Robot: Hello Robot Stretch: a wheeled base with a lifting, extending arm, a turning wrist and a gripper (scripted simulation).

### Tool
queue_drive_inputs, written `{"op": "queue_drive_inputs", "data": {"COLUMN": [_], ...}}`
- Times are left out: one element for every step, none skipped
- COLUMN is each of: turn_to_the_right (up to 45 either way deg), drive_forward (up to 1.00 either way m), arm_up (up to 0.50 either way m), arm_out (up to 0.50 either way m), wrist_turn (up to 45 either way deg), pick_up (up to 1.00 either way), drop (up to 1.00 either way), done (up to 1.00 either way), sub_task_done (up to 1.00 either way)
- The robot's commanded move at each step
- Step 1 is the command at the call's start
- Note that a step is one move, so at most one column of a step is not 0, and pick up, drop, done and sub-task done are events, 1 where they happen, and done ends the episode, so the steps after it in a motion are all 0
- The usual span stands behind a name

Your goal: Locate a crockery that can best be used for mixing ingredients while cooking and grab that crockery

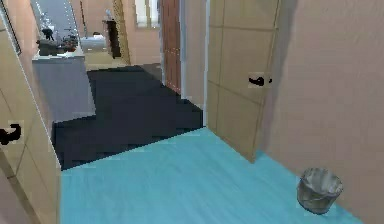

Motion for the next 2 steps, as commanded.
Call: {"op": "queue_drive_inputs", "data": {"turn_to_the_right": [24.0, 0.0], "drive_forward": [0.00, 1.00], "arm_up": [0.00, 0.00], "arm_out": [0.00, 0.00], "wrist_turn": [0.0, 0.0], "pick_up": [0.00, 0.00], "drop": [0.00, 0.00], "done": [0.00, 0.00], "sub_task_done": [0.00, 0.00]}}
